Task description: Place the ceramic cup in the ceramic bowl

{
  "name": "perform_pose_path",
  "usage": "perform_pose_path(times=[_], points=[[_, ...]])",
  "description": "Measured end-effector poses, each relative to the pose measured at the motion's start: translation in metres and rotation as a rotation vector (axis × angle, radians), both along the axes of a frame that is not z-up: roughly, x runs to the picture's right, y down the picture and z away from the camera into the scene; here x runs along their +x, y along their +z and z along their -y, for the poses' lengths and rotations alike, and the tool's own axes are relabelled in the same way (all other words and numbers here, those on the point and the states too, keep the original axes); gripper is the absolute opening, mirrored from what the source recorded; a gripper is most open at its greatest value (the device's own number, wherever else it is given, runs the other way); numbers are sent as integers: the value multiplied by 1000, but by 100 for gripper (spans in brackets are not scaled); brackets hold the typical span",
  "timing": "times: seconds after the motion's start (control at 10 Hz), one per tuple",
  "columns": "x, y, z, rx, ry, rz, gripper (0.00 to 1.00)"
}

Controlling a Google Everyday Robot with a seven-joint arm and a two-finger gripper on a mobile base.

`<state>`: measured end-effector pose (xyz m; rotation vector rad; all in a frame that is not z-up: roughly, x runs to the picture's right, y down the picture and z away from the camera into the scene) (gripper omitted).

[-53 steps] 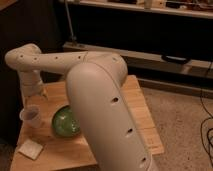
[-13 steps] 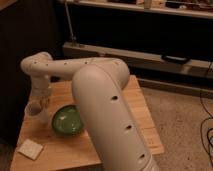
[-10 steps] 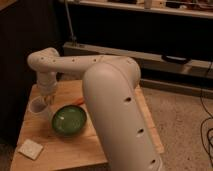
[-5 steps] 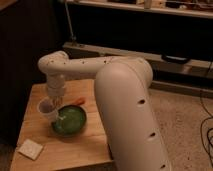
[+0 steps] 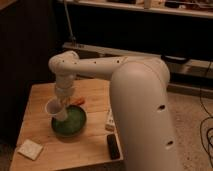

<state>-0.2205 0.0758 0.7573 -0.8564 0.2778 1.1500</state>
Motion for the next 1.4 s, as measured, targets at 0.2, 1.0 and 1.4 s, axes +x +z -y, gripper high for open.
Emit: perform_pose_path(times=[0.2,1.0,1.4], points=[[11,8,-4,-2,16,-11,3],[21,33,-25,-9,35,-24,22],[21,36,-28,-11,37,-23,55]])
